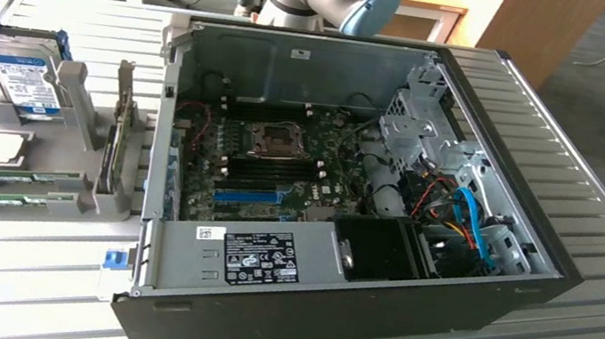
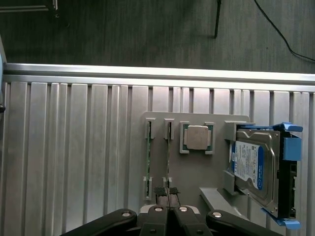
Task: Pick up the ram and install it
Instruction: 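Pick up the ram and move it above insertion slot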
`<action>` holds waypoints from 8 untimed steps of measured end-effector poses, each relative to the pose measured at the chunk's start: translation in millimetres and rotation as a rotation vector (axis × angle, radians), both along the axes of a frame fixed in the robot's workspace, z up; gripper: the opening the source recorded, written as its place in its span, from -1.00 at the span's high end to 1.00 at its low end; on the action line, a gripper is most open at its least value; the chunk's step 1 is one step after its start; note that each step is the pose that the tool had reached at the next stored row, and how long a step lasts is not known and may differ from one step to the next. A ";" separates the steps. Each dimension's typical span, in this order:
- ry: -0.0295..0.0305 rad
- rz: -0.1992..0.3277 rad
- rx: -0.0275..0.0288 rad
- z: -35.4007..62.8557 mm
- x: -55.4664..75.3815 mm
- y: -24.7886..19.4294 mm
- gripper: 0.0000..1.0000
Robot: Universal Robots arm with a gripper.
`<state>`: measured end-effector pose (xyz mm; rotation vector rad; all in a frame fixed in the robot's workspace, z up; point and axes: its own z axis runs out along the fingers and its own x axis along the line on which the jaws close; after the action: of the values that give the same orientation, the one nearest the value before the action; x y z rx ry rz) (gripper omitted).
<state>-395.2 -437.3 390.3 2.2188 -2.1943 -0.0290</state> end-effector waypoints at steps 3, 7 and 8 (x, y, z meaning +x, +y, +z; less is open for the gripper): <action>-0.0010 0.000 0.0015 -0.5 -0.1 0.0 0.79; -0.0013 0.000 0.0021 -0.9 0.0 0.0 0.79; -0.0012 0.000 0.0021 -0.8 0.0 0.0 0.79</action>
<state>-395.2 -437.3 389.4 2.2205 -2.1959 -0.0299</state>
